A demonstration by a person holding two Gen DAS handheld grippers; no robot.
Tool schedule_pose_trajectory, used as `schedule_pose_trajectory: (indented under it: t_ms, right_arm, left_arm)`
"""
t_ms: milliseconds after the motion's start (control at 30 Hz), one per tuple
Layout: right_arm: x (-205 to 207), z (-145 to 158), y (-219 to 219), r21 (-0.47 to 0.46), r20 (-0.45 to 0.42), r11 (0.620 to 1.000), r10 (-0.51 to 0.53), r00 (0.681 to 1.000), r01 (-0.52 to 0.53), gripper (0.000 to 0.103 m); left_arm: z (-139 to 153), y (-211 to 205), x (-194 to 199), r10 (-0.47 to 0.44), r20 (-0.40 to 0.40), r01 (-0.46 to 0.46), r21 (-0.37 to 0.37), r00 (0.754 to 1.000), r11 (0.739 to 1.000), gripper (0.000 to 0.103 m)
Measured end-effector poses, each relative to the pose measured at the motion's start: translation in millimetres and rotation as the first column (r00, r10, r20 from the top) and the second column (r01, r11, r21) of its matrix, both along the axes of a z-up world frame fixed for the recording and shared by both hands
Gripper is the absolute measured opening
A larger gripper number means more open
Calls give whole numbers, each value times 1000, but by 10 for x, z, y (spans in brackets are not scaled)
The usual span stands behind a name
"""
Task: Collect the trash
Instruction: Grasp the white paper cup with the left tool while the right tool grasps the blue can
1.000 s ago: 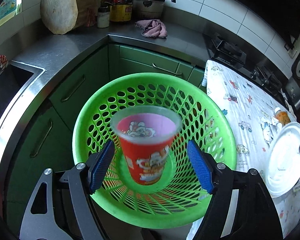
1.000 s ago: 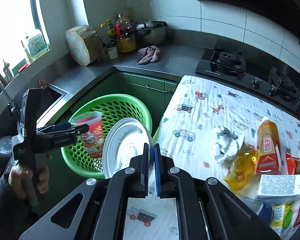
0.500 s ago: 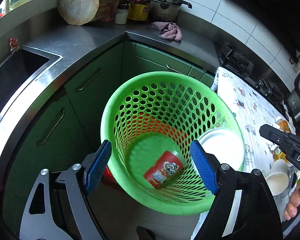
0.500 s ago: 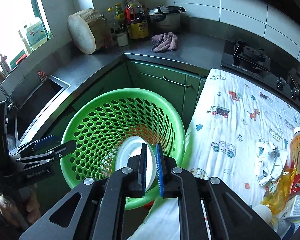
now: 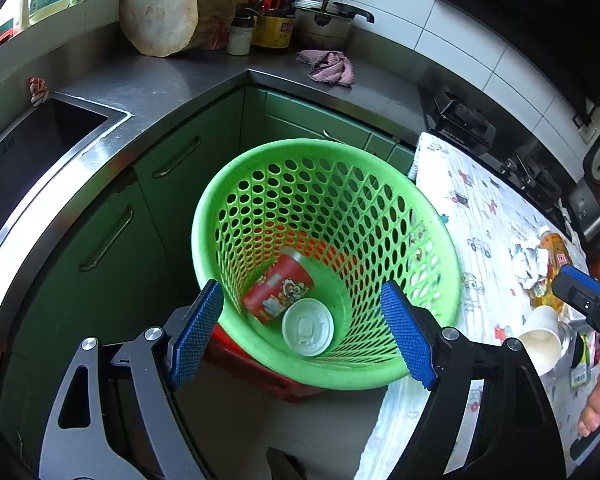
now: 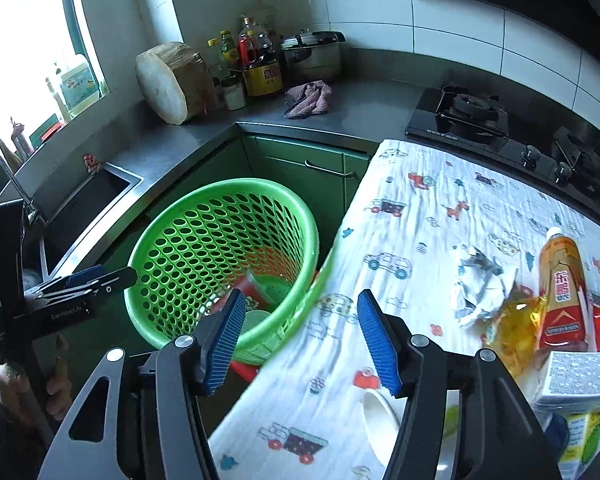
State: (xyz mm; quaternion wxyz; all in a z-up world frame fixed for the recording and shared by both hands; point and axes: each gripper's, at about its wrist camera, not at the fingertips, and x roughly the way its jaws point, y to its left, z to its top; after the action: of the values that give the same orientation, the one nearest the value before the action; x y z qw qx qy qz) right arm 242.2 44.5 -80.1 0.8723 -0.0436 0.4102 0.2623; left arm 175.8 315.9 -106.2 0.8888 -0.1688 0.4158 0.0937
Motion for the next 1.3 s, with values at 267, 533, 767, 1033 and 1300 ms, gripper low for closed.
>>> schedule_pose_trajectory:
  t_ms: [267, 533, 767, 1033, 1300]
  right_arm:
    - [-333, 9, -803, -99, 32, 995, 18, 999, -15, 71]
    - [-493, -229, -1487, -226, 9, 973, 53, 999, -50, 74]
    - [-424, -389, -1718, -279, -44, 950, 130, 991, -137, 77]
    - [-342, -529, -1631, -338, -81, 904, 249, 965, -262, 80]
    - [-288, -645, -1523, -427, -71, 838, 344, 936, -340, 84]
  left_arm:
    - [113, -566, -171, -75, 20, 75, 7, 997, 997, 80]
    - [121, -1201, -290, -188, 22, 188, -12, 982, 982, 80]
    - [162, -1705, -284, -289, 50, 292, -59, 956, 955, 79]
    - [153, -2153, -127, -391, 68, 396, -112, 918, 911, 65]
    - [-29, -2392, 127, -447, 45, 446, -197, 894, 873, 47]
